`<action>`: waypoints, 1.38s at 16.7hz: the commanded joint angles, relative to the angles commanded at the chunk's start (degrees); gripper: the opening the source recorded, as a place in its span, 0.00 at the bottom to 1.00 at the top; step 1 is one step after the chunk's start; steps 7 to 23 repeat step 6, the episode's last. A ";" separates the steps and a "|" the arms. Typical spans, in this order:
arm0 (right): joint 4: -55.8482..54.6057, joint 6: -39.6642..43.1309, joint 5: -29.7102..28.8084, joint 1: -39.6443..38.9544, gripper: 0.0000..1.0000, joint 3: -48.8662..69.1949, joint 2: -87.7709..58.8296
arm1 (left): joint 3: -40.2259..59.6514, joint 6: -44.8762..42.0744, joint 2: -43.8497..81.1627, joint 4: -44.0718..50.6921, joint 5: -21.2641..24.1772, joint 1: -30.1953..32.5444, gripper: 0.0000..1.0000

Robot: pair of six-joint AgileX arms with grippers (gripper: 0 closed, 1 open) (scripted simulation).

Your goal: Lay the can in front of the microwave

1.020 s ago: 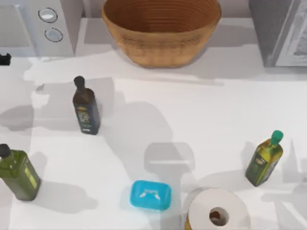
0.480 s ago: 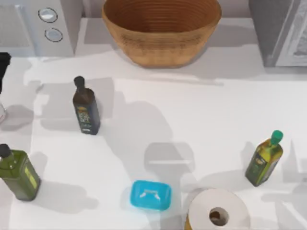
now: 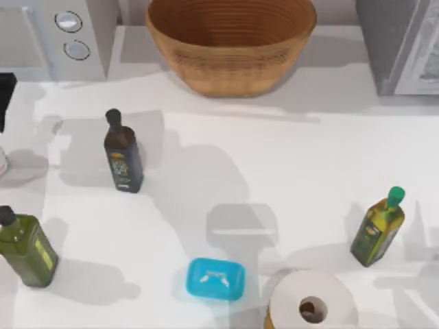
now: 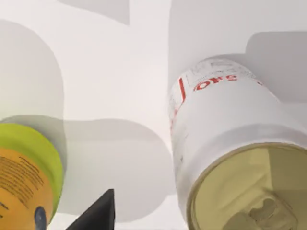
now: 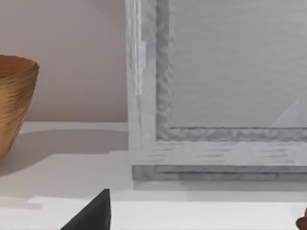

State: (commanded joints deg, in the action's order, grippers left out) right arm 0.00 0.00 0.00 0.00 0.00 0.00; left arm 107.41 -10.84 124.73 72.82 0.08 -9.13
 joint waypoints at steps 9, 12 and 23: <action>0.00 0.00 0.00 0.00 1.00 0.00 0.00 | 8.07 0.06 -0.16 8.05 0.02 0.09 1.00; 0.00 0.00 0.00 0.00 1.00 0.00 0.00 | 8.07 0.06 -0.16 8.05 0.02 0.09 1.00; 0.00 0.00 0.00 0.00 1.00 0.00 0.00 | 8.07 0.06 -0.16 8.05 0.02 0.09 1.00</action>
